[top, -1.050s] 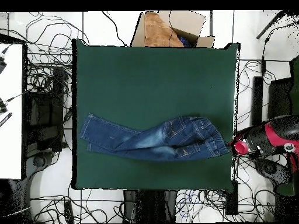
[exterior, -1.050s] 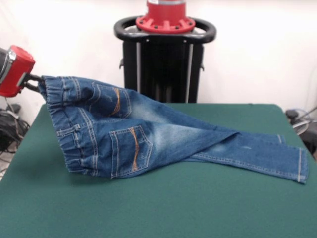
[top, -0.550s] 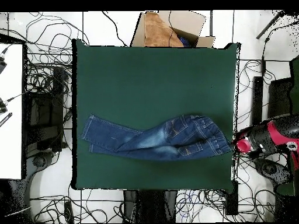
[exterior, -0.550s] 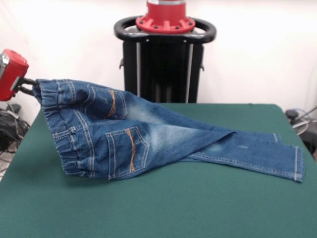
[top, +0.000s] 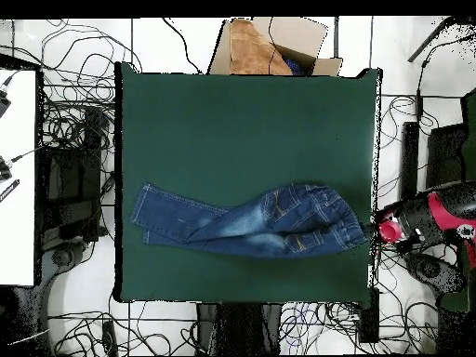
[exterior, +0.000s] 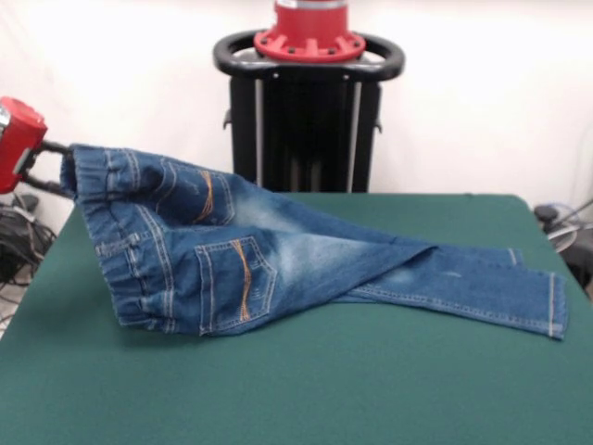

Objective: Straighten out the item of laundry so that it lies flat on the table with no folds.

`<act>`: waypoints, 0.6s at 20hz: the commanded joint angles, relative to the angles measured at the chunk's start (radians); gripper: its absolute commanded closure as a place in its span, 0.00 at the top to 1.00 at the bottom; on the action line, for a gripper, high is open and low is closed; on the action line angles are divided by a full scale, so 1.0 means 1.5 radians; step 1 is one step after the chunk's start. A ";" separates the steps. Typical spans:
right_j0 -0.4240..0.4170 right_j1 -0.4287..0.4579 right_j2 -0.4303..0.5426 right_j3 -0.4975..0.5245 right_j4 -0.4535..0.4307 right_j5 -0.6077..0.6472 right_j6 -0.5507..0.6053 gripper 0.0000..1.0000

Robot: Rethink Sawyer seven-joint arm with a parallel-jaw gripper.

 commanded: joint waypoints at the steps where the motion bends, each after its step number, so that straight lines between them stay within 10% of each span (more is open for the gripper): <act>1: 0.006 -0.001 0.046 -0.029 -0.054 0.054 -0.123 1.00; 12: 0.020 -0.102 0.050 0.054 -0.036 -0.054 -0.029 1.00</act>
